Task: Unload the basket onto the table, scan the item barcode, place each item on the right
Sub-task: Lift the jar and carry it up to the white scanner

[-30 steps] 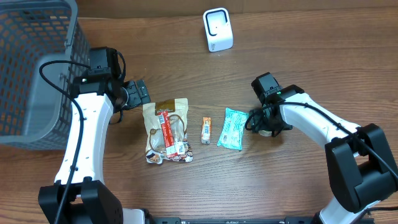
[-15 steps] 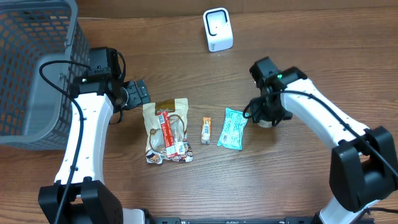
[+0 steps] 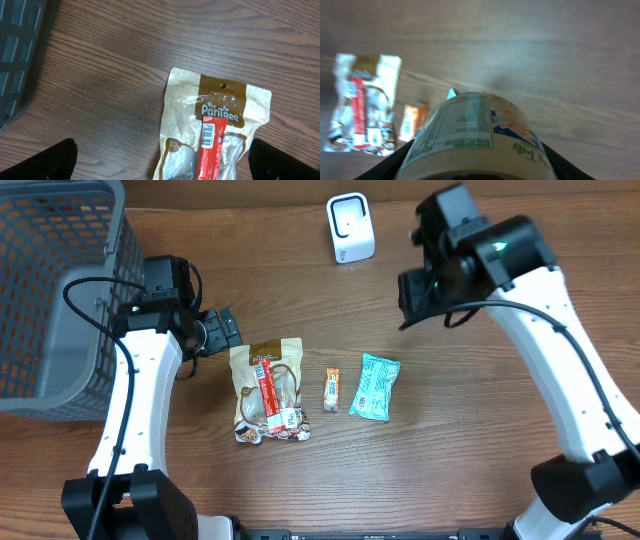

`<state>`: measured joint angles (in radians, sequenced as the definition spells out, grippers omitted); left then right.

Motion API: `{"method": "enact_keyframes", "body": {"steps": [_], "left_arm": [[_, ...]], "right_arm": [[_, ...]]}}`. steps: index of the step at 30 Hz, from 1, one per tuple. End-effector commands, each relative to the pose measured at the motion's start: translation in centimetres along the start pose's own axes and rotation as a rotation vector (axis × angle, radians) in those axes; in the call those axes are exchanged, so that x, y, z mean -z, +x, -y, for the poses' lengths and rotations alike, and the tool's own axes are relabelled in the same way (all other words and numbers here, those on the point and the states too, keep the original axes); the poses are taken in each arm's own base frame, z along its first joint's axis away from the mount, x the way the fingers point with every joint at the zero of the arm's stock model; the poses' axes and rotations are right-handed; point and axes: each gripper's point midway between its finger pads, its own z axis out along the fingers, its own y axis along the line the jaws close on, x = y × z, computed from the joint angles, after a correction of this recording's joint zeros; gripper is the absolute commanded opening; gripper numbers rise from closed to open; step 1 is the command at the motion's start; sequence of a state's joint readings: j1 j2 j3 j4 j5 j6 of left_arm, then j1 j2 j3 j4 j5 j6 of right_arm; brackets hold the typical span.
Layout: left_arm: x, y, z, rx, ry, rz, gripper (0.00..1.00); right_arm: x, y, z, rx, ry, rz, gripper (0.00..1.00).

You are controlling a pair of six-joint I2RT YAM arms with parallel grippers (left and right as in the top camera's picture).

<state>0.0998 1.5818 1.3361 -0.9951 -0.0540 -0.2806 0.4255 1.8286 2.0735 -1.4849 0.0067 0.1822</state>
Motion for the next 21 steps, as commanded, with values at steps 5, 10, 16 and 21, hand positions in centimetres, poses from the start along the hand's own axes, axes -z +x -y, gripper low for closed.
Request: {"method": "enact_keyframes", "body": {"steps": [5,10,16,21], "left_arm": [[0.4,-0.6,0.1,-0.008,0.001,0.022,1.00],[0.4,-0.6,0.1,-0.008,0.001,0.022,1.00],[0.4,-0.6,0.1,-0.008,0.001,0.022,1.00],[0.4,-0.6,0.1,-0.008,0.002,0.021,1.00]], "right_arm": [[2.3,-1.7,-0.6,0.007,-0.040,0.093,0.50],[0.3,-3.8,-1.4,0.009,-0.064,0.125,0.51],[-4.2,-7.1,-2.7,0.040,-0.106,0.167,0.50],[-8.4,-10.3,-3.5,0.043,-0.120,0.231,0.49]]}}
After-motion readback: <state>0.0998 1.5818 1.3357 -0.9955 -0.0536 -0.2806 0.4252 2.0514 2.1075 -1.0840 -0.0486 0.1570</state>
